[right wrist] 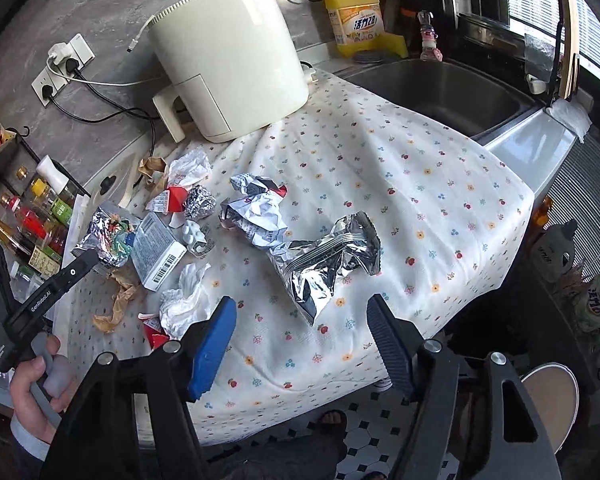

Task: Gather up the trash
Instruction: 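Grasp the colorful foil snack wrapper with left gripper while right gripper grasps silver foil bag, then carry both held wrappers down over the white floor bin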

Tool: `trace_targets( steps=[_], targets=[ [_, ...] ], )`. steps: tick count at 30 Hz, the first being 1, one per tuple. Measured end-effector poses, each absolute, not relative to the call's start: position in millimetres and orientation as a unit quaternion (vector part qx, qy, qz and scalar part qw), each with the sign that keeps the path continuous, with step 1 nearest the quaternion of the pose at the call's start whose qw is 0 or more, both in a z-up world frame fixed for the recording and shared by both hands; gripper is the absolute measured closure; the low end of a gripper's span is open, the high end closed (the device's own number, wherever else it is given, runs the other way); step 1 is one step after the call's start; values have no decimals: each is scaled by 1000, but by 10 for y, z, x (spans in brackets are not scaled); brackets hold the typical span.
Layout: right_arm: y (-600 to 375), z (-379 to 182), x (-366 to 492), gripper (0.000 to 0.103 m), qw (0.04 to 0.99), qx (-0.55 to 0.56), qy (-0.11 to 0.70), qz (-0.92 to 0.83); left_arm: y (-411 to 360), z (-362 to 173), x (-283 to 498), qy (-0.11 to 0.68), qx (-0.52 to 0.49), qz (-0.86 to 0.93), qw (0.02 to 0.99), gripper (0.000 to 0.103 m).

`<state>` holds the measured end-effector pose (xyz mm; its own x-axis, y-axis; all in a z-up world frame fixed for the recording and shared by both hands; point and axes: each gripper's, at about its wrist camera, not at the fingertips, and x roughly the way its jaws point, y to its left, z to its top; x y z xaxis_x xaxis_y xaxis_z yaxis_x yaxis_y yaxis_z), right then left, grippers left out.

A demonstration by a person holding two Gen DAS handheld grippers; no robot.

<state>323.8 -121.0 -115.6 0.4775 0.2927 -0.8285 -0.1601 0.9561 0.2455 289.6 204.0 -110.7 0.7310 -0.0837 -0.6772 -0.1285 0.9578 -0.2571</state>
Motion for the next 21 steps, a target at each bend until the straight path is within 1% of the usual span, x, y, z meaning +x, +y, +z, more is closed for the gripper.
trace_targets(
  steps=[1,4,6,7,8,12,13,14,15,16,17,19,21],
  targets=[
    [-1203,-1208,3291,36,854,67,500,129,2044,-1125,2963,374,-142,14,916,80],
    [-1174,-1358,3434,36,845,71,517,117,2100,-1103,3054,383,-155,11,910,91],
    [-1153,-1435,3534,35,841,73,525,110,2121,-1011,3052,376,-147,12,915,92],
    [-1149,-1471,3580,30,839,76,529,106,2153,-965,3049,373,-150,12,916,92],
    [-1137,-1506,3627,28,838,79,531,102,2193,-915,3046,369,-153,12,917,93],
    [-1037,-1677,3838,29,830,68,547,88,2347,-731,3017,348,-159,19,924,93],
    [-1018,-1713,3885,30,829,66,550,84,2377,-696,3008,344,-161,21,925,93],
    [-994,-1716,3913,35,833,59,545,77,2409,-669,2992,341,-163,22,926,93],
    [-968,-1711,3940,43,835,52,543,75,2439,-648,2980,338,-165,23,926,93],
    [-950,-1710,3980,54,833,48,546,76,2464,-635,2967,336,-168,24,926,93],
    [-943,-1703,4005,70,831,49,548,77,2482,-626,2957,335,-170,24,927,93],
    [-963,-1669,4036,75,828,63,551,83,2492,-614,2947,332,-174,22,927,93],
    [-979,-1588,4009,78,832,67,542,94,2458,-588,2946,328,-170,20,929,93]
  ],
)
